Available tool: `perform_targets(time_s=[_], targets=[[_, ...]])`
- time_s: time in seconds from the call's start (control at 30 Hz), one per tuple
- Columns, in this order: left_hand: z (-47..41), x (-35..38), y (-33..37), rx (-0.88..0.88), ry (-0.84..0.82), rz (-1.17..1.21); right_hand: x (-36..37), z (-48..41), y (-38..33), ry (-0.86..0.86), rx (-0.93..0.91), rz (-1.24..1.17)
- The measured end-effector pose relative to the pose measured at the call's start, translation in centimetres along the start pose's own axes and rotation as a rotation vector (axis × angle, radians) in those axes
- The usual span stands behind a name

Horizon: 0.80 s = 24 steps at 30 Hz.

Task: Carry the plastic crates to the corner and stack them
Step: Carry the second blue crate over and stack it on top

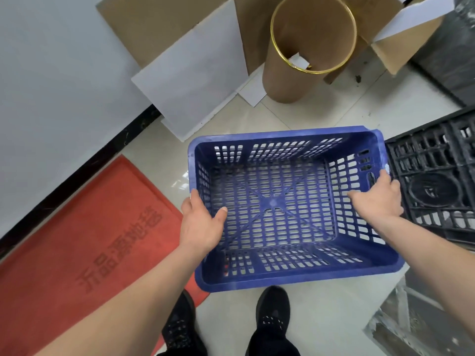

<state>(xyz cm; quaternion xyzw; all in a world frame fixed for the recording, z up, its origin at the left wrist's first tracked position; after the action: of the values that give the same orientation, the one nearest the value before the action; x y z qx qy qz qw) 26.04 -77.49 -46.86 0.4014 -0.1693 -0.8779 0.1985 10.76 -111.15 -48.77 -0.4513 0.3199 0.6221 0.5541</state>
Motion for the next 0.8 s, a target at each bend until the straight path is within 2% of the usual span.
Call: perform_targets(time_s=[0.2, 0.43, 0.6, 0.8], targets=[[-0.8, 0.3, 0.2, -0.088, -0.018, -0.023, 0.3, -0.4, 0.3, -0.052, 0.012, 0.077], [-0.8, 0.3, 0.8, -0.116, -0.031, -0.042, -0.3, -0.5, 0.2, -0.095, 0.024, 0.047], [-0.4, 0.1, 1.0, -0.173, 0.018, 0.066, -1.4, -1.1, 0.1, -0.038, 0.097, -0.138], [1.7, -2.8, 0.6, -0.191, 0.108, 0.073, -2.8, 1.3, -0.1, 0.016, 0.160, -0.289]])
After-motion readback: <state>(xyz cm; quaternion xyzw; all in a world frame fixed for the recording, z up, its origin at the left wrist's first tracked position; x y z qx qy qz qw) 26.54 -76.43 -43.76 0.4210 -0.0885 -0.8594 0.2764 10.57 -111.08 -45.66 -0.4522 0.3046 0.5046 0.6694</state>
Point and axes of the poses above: each hand's wrist, its own z-axis away from the middle knuckle, its own x-axis out of the palm, y = z × x, the point moved 1 cm from there along -z, towards the middle knuckle, and after that the axes turned 4 degrees about y, right-handed, at the moved point
